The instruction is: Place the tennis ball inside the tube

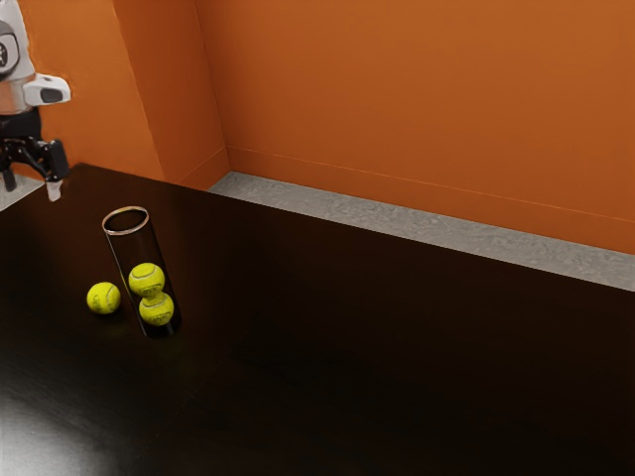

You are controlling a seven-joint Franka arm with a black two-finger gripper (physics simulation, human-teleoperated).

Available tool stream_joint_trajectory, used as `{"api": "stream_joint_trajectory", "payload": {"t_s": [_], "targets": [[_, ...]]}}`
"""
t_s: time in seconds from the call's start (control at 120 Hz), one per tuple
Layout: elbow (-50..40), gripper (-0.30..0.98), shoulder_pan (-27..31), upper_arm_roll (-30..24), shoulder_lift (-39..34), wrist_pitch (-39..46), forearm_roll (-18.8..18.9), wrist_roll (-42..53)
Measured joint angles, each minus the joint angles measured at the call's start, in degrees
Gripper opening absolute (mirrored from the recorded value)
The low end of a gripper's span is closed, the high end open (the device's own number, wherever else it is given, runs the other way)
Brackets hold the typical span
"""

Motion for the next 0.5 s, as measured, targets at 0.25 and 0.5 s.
{"api": "stream_joint_trajectory", "payload": {"t_s": [0.25,0.5], "targets": [[-5.2,0.69,13.2,1.6,5.2,9.6,-4.7,7.0],[-4.7,0.69,16.8,-4.1,16.1,17.2,-12.6,15.0]]}}
